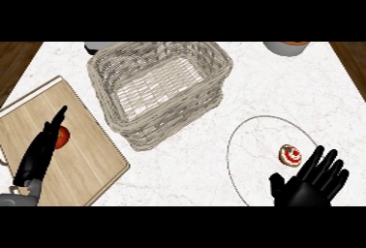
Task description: Pick the cupcake from the placemat and place it in the basket
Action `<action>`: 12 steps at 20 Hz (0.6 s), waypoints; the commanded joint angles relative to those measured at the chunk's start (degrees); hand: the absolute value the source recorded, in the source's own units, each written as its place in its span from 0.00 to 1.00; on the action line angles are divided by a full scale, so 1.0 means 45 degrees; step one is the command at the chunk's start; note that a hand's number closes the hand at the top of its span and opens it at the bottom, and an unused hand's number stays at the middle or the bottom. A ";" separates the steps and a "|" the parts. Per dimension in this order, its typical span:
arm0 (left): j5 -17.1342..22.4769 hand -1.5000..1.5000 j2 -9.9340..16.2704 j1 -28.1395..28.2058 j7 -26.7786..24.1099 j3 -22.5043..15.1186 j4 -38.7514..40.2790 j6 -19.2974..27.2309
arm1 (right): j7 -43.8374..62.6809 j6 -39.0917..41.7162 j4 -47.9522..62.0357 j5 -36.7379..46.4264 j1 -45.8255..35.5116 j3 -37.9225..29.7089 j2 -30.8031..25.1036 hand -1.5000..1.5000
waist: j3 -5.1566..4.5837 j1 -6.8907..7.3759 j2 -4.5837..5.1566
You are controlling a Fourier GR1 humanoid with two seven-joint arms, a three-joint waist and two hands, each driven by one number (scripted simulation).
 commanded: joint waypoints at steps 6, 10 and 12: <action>-0.0015 0.50 -0.0650 0.0558 0.0526 -0.0237 0.0103 -0.0476 | 0.0158 -0.0311 0.1832 -0.1112 -0.1213 -0.1174 -0.0003 0.00 | 0.0005 0.0117 0.0299; 0.0196 0.50 -0.0418 0.0076 0.0051 0.0229 0.0840 -0.1007 | 0.0025 -0.0247 0.2404 -0.2005 -0.1175 -0.0916 -0.0005 1.00 | 0.0000 0.0064 0.0329; -0.0435 0.50 -0.0914 0.0220 0.0570 -0.0162 0.0520 -0.0319 | -0.1064 0.0318 0.2279 -0.3196 -0.1996 -0.1355 -0.0214 1.00 | 0.0003 0.0122 0.0323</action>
